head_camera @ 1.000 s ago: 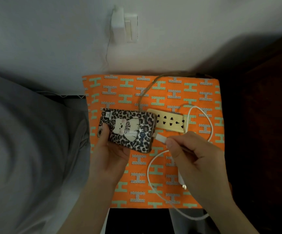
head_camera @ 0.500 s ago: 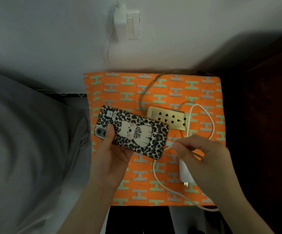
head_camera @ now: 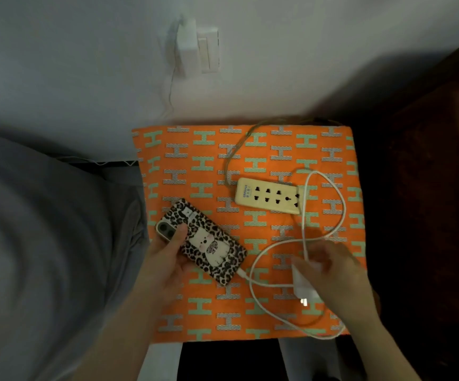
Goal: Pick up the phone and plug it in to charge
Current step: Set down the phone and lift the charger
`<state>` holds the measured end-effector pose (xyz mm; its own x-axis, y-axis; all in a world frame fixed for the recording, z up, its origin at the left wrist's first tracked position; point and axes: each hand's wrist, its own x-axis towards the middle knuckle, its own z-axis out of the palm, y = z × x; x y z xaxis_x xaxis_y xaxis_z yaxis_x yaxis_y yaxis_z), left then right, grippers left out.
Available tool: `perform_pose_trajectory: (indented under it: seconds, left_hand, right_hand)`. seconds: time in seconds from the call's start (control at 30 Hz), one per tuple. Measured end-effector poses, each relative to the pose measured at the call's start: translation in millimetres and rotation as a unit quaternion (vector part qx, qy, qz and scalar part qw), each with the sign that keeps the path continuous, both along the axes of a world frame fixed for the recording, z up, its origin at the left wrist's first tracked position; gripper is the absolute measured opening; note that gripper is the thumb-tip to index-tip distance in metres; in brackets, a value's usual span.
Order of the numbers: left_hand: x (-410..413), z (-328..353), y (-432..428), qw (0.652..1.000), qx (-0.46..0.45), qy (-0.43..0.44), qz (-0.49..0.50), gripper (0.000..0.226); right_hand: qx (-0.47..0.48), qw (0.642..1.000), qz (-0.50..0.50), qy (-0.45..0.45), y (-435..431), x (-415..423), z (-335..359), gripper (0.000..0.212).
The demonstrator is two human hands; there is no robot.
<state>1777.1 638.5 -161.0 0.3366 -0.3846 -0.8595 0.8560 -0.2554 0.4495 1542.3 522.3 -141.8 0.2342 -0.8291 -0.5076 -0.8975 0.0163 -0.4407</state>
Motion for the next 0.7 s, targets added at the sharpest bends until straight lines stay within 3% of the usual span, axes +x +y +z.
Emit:
perform_pose_trajectory:
  seconds: [0.07,0.13,0.17,0.23,0.33,0.4,0.47,0.57,0.6,0.7]
  left_hand:
    - [0.8,-5.0,-2.7,0.999,0.017,-0.039,-0.033,0.015]
    - [3.6,-8.4,-6.6,0.970,0.073,-0.184,-0.145,0.016]
    - [6.8,-11.2,-7.4,0.927,0.109,-0.281,-0.224,0.023]
    - [15.3,-14.4,-8.7,0.797,0.166,-0.427,-0.394,0.036]
    - [30.1,-9.4,-14.0,0.631,0.224,-0.454,-0.588,0.050]
    - [37.7,-4.7,-21.5,0.561,0.231,-0.499,-0.619,0.055]
    - [35.0,5.3,-35.7,0.556,0.164,-0.590,-0.562,0.051]
    - [15.6,16.5,-65.9,0.576,0.003,-0.664,-0.477,0.026]
    - [8.6,16.3,-75.7,0.567,-0.031,-0.664,-0.486,0.028]
    - [-5.6,1.1,-95.6,0.535,-0.073,-0.625,-0.563,0.065]
  right_hand:
    - [-0.012,0.998,0.030,0.060,7.2,-0.3,-7.6,0.048]
    - [-0.021,0.993,0.044,0.106,11.0,-1.4,-11.1,0.068]
    - [-0.018,0.993,0.042,0.113,12.0,-2.1,-11.1,0.073]
    - [0.004,0.994,0.029,0.110,11.7,-2.6,-8.4,0.069]
    - [0.059,0.995,0.025,0.075,0.1,-4.4,6.1,0.049]
    - [0.120,0.993,-0.022,0.003,-15.7,-10.3,21.8,0.041]
    - [0.169,0.975,-0.082,-0.117,-31.4,-13.6,42.1,0.041]
    - [0.137,0.944,-0.087,-0.288,-52.5,-5.7,64.2,0.050]
    - [0.121,0.938,-0.076,-0.315,-58.6,0.5,65.8,0.054]
    - [0.063,0.943,-0.033,-0.325,-73.8,20.3,57.3,0.060]
